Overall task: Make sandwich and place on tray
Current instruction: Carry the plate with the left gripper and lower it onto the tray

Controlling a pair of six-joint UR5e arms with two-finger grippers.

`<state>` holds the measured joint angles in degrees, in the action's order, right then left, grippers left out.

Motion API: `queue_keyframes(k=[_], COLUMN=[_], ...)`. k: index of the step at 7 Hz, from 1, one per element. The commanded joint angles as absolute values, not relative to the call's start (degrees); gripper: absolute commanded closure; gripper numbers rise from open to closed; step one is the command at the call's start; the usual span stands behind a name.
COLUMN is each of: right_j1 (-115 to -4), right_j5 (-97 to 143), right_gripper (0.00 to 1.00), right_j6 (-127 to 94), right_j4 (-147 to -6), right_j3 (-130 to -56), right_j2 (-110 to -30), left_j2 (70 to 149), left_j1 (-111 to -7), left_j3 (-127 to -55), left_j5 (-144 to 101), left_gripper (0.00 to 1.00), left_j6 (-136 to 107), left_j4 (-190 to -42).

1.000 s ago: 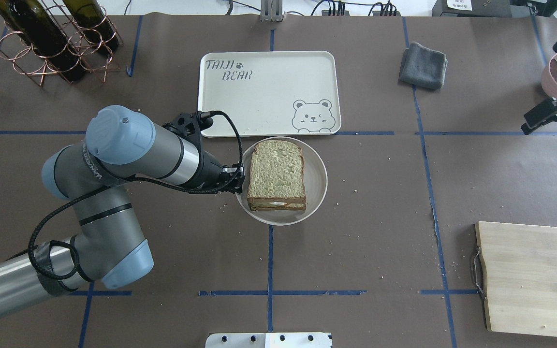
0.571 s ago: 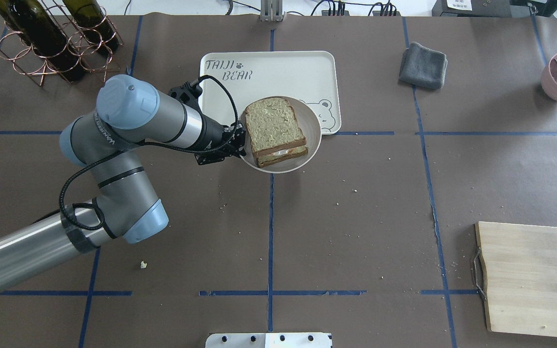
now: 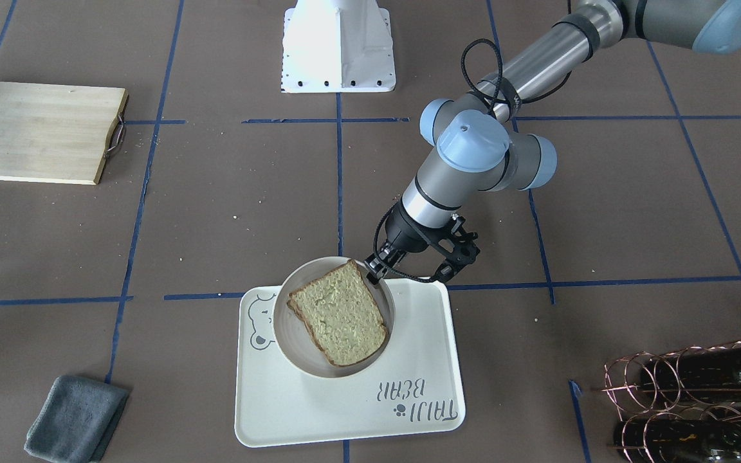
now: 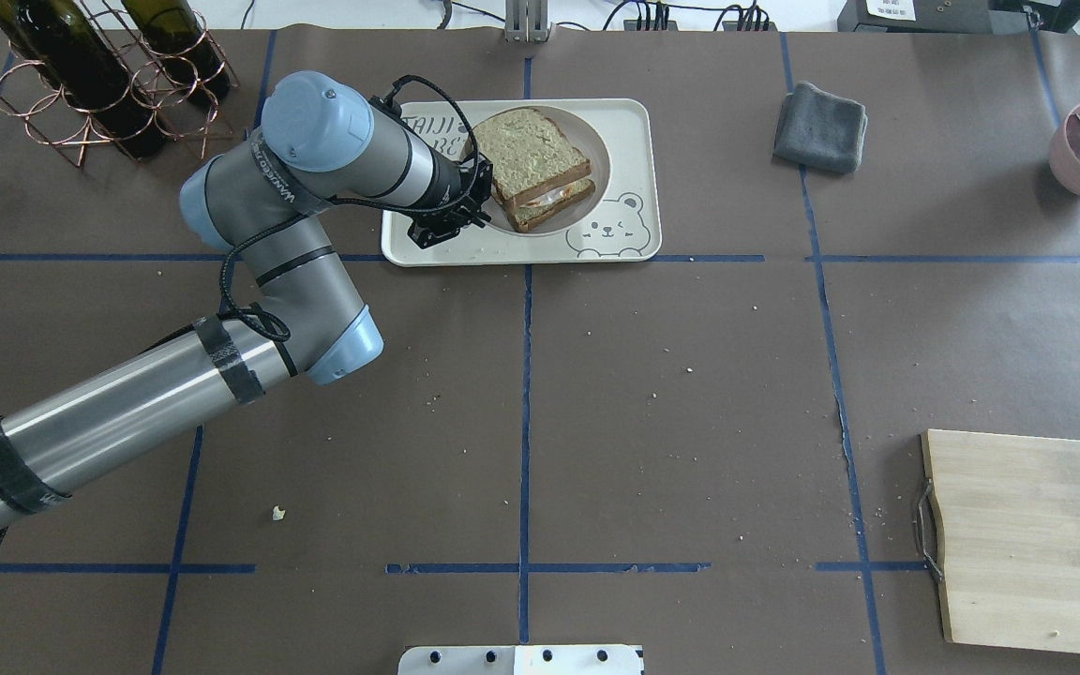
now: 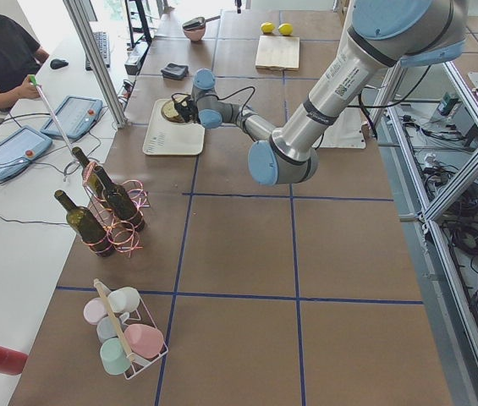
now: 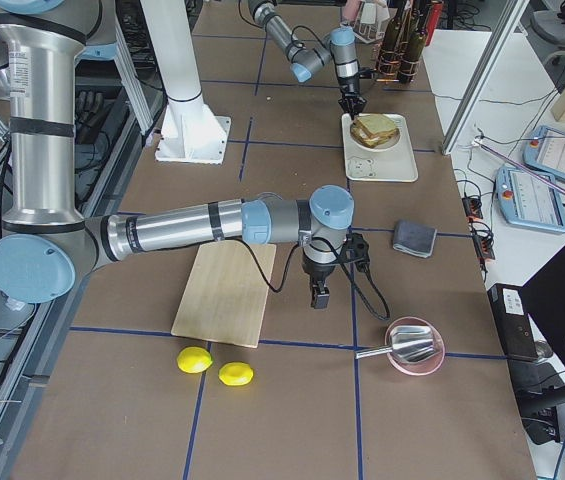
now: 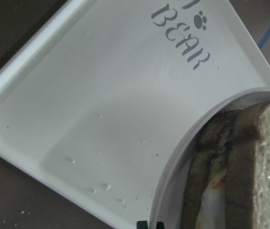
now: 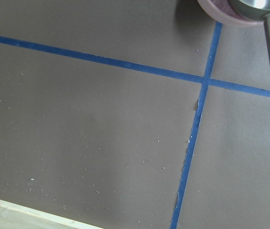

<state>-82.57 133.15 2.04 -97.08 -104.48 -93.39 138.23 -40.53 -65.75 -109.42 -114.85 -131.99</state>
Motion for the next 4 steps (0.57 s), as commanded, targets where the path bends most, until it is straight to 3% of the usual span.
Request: queue_keyframes(k=[1, 2, 3, 4], right_j1=[-83.7, -83.7, -83.8, -83.8], right_j5=[134.6, 134.7, 134.6, 134.6], right_gripper=[0.00, 0.00, 0.00, 0.00], right_j6=[1.9, 1.8, 1.8, 1.8], right_j4=[-97.0, -97.0, -97.0, -97.0], right_j3=[-104.2, -104.2, -104.2, -104.2], right_j2=[-93.7, -93.8, -93.6, -93.6], left_j2=[139.2, 139.5, 139.7, 139.3], left_j1=[-40.5, -40.4, -40.4, -40.3], left_j3=[-61.1, -60.1, -59.9, -60.2], left_j5=[-106.4, -106.3, -106.3, -106.3], left_gripper=[1.00, 1.00, 0.81, 0.06], left_j6=[-115.8, -115.8, -116.3, -116.0], left_j4=[-134.9, -135.9, -136.0, -136.1])
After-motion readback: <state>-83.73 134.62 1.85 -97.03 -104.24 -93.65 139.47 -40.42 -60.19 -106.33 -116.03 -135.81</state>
